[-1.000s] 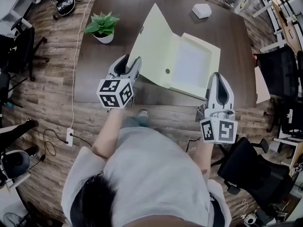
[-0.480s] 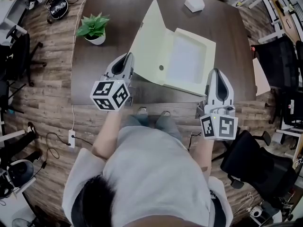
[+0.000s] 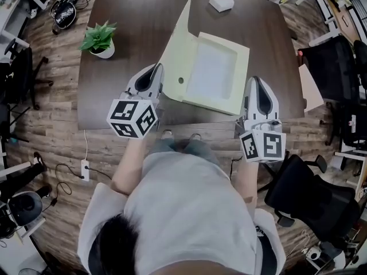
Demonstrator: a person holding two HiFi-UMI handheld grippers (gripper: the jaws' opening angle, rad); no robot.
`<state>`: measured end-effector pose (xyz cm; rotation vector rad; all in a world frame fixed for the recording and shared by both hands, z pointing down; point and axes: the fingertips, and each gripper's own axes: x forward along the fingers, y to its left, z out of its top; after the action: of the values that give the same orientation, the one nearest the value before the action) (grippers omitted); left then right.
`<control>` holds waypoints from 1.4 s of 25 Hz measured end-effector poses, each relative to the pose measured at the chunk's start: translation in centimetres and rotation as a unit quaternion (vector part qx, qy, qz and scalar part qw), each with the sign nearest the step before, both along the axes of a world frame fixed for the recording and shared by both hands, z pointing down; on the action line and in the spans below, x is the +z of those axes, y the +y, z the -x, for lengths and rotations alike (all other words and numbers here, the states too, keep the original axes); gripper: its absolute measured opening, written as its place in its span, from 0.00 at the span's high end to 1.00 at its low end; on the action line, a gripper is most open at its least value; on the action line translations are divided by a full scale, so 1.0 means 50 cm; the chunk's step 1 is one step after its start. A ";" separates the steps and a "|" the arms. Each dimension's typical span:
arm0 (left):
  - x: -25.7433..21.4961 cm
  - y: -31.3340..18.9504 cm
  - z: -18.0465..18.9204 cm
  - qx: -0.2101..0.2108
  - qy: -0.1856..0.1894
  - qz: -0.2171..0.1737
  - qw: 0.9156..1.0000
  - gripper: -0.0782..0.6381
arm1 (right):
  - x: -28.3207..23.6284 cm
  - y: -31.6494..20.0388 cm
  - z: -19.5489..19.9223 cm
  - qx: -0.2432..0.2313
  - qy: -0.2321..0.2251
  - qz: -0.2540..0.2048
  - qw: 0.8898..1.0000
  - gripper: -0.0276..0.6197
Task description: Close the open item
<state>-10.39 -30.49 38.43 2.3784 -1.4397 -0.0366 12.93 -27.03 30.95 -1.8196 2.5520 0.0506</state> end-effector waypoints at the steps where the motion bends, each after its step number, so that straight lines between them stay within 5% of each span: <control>1: -0.003 0.001 -0.013 0.003 0.000 0.000 1.000 0.88 | -0.001 -0.003 -0.008 -0.001 0.000 0.000 1.000 0.94; 22: 0.030 0.045 -0.327 0.097 -0.031 0.018 0.995 0.88 | 0.023 -0.015 -0.187 -0.023 -0.008 0.008 1.000 0.94; 35: 0.162 0.076 -0.515 0.176 -0.097 0.077 0.977 0.88 | 0.049 0.002 -0.281 -0.019 -0.010 0.022 1.000 0.94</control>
<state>15.33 -26.67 46.55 2.5213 -1.0317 0.3925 27.00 -26.95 33.40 -1.7767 2.5923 -0.0244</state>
